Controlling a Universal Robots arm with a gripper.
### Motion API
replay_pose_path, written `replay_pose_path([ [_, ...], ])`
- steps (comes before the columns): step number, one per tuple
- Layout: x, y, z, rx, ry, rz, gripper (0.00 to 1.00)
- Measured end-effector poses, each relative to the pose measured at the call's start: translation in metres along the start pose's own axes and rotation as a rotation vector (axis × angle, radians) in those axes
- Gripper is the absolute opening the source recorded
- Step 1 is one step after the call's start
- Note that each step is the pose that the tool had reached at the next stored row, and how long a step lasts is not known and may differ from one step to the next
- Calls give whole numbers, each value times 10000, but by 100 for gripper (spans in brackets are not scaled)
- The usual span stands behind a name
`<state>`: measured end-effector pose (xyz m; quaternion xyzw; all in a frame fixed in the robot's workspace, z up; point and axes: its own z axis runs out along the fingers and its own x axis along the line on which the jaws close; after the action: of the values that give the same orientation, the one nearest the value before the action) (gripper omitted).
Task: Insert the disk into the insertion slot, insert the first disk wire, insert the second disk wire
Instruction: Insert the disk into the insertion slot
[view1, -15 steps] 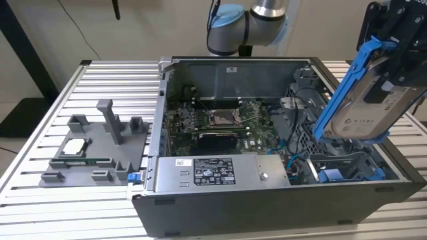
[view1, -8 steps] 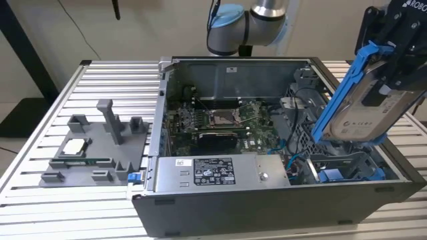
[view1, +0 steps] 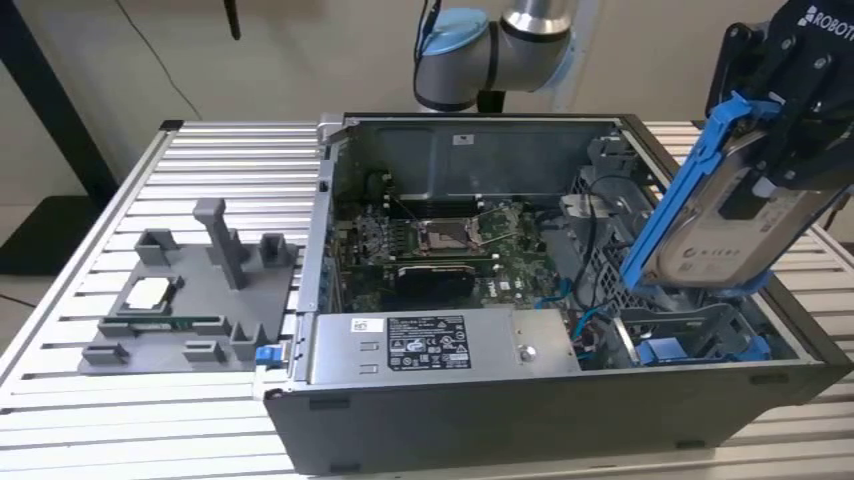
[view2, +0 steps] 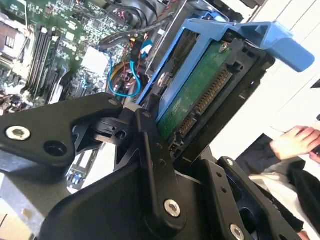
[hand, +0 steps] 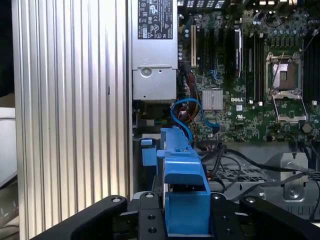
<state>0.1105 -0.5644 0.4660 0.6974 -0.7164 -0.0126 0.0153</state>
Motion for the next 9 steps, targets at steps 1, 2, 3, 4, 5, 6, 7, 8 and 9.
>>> replay_pose_path([
  [1,0,0,7,0,1,0,32],
  [2,0,-1,15,0,1,0,32],
  [3,0,-1,22,0,1,0,32],
  [4,0,-2,29,0,2,0,32],
  [5,0,-2,36,0,2,0,32],
  [6,0,-2,44,0,2,0,32],
  [7,0,-3,51,0,3,0,32],
  [8,-1,-4,58,0,4,-1,32],
  [9,-1,-4,66,0,4,-1,32],
])
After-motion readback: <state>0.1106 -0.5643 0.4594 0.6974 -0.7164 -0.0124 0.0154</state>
